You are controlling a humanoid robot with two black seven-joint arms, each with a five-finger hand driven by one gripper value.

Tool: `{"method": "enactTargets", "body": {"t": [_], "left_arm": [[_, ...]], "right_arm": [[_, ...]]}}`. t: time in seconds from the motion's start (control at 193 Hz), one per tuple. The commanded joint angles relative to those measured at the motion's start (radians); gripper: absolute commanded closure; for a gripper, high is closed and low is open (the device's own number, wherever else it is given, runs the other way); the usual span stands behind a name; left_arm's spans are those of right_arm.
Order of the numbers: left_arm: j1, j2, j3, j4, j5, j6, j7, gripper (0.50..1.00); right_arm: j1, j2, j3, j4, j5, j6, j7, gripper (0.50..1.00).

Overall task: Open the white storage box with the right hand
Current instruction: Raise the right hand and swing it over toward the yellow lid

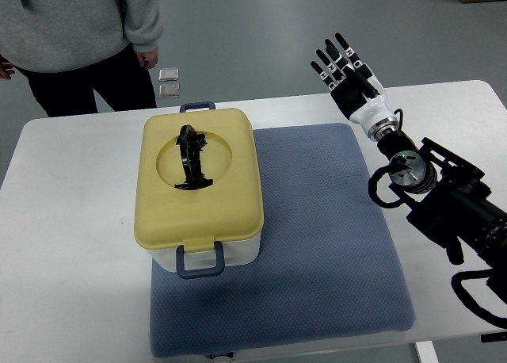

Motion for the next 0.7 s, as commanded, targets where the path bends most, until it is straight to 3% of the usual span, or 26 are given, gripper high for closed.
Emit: {"method": "enactTargets", "body": {"t": [0.0, 0.431, 0.696], "left_arm": [[0.000, 0.000, 0.000, 0.000, 0.000, 0.000, 0.000, 0.500], [0.000, 0.000, -0.002, -0.002, -0.002, 0.002, 0.000, 0.500], [0.000, 0.000, -0.002, -0.022, -0.002, 0.002, 0.000, 0.500]], "right_arm": [[0.000, 0.000, 0.000, 0.000, 0.000, 0.001, -0.001, 0.570], [0.035, -0.052, -0.049, 0.008, -0.087, -0.011, -0.004, 0.570], [0.244, -0.201, -0.238, 0.081, -0.420, -0.018, -0.125, 0.568]]}}
